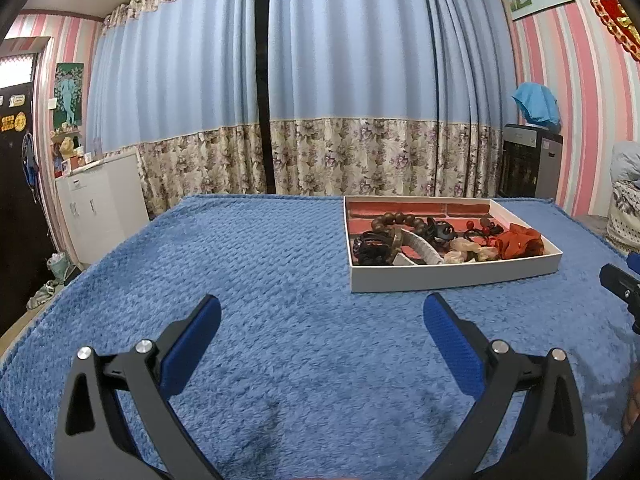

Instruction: Organize jewelry

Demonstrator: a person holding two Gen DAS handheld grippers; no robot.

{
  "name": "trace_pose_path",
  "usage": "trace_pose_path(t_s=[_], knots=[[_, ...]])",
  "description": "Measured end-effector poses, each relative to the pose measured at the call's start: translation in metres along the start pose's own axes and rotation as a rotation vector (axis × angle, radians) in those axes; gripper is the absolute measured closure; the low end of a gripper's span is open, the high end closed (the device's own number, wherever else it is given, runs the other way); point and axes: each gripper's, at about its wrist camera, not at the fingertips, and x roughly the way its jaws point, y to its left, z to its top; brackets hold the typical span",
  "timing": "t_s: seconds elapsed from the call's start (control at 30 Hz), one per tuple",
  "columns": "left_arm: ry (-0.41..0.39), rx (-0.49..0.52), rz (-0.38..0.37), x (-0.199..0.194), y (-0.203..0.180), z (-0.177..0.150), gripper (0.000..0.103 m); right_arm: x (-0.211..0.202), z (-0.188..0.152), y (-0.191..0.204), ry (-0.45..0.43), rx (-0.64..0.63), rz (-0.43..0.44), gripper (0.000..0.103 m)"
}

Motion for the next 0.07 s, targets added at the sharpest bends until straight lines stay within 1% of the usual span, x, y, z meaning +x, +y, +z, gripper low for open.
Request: trace_pose_path(t_s=[0.07], knots=[[0.001, -0.002, -0.001, -0.0003, 0.0004, -0.0001, 0.004, 0.0000, -0.0005, -0.0001, 0.000, 0.001, 0.000, 0.004]])
